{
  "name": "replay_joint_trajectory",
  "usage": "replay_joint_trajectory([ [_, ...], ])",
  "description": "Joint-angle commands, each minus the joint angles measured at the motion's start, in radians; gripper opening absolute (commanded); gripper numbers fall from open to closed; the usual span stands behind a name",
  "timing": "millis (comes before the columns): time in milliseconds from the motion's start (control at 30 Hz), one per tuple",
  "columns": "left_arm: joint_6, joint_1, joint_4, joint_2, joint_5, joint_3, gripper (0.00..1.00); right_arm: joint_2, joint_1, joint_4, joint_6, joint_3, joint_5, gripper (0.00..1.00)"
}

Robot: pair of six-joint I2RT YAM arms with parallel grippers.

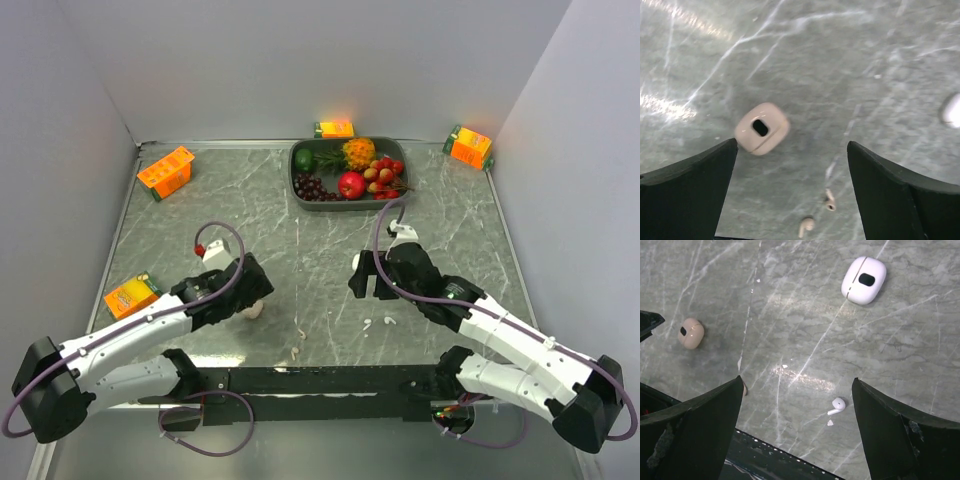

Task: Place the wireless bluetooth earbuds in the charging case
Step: Pick up the charging case at the center of the board.

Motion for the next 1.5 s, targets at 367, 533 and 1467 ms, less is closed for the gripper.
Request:
replay_joint_trajectory([
  [367,-0.112,0.055,0.201,0.019,0.098,-0.219,0.77,0.004,0.005,-0.014,0.003,0.011,-0.041,0.97],
  [533,-0.122,0.053,0.29,0.097,0.172,-0.234,0.77,-0.016,0.005,-0.014,0.003,0.005,-0.039,0.97],
  [1467,0.054,-0.017,0.119,0.081,0.0,0.073,0.94,-0.088,0.005,-0.051,-0.026,0.011,0.0,0.98],
])
